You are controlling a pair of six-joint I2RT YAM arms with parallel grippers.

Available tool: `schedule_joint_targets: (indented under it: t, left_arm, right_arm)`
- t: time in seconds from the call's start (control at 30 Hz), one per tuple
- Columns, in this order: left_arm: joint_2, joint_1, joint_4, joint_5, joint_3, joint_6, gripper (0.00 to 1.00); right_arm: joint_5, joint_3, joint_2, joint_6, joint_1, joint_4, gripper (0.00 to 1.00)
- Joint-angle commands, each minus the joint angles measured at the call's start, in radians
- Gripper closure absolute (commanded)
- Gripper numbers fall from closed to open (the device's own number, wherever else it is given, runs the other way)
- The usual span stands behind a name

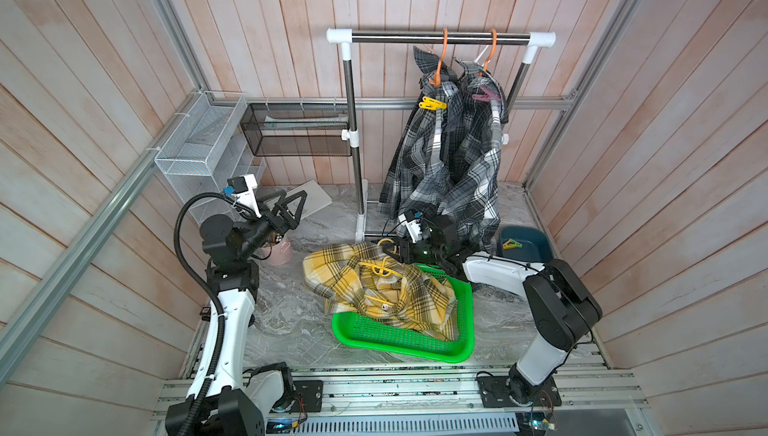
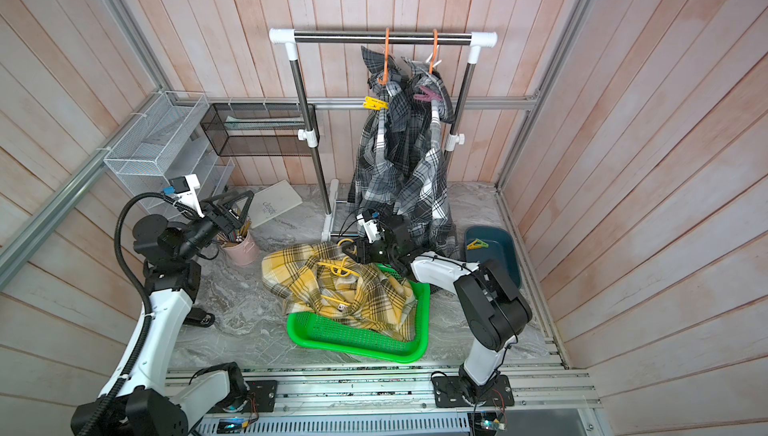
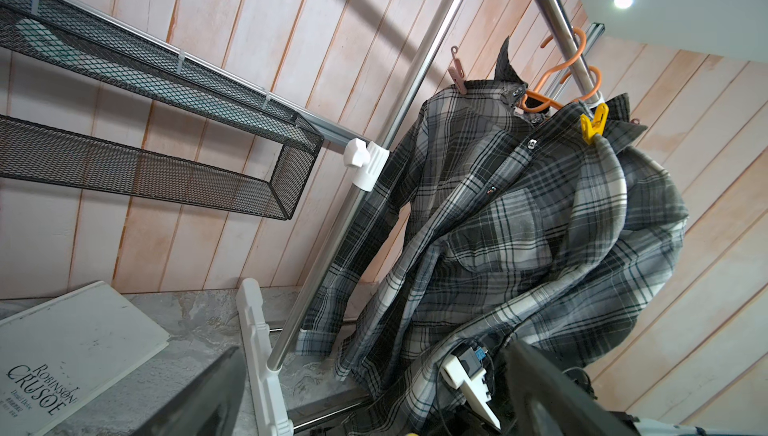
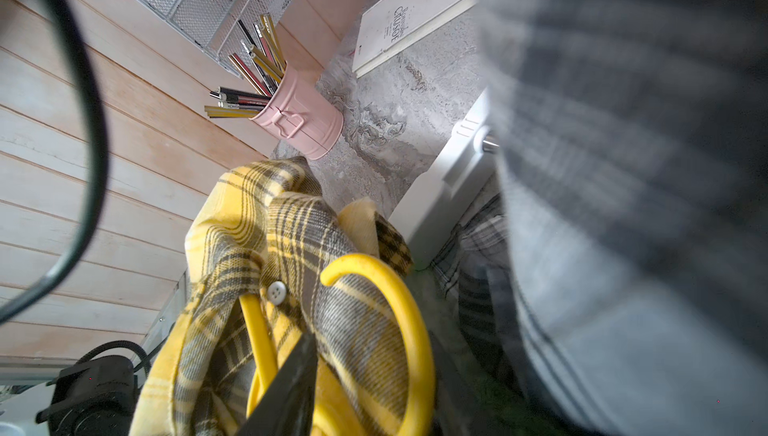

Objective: Remove the clothespins securing long-sleeve shirts to the hanger
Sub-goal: Remove the long-sleeve shirt from the hanger.

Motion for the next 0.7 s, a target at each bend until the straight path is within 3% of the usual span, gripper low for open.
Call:
schedule_joint_targets:
  t: [0.0,0.17,0.3,0.67]
  left_arm:
    - [-0.001,0.009,0.019,0.022,-0.016,-0.005,0.01]
    - [0.014,0.015,-0.020,0.024,-0.011,-0.017,0.01]
    - [0.034,0.033,-0.024,0.068,-0.025,-0.052,0.03]
    - [0.013,0.039,-0.020,0.281,-0.078,-0.033,0.05]
  right_arm:
    - [-0.024,0.016,-0.053,-0.033,0.004,0.015,0.72]
    - [-0.036,0.013,-0.149,-0.115,0.004,0.006,0.92]
    - [-0.040,0.024,-0.216,-0.183,0.003,-0.022,1.00]
    - [-0.071,0.199,-0.379,-0.325,-0.059,-0.204,1.00]
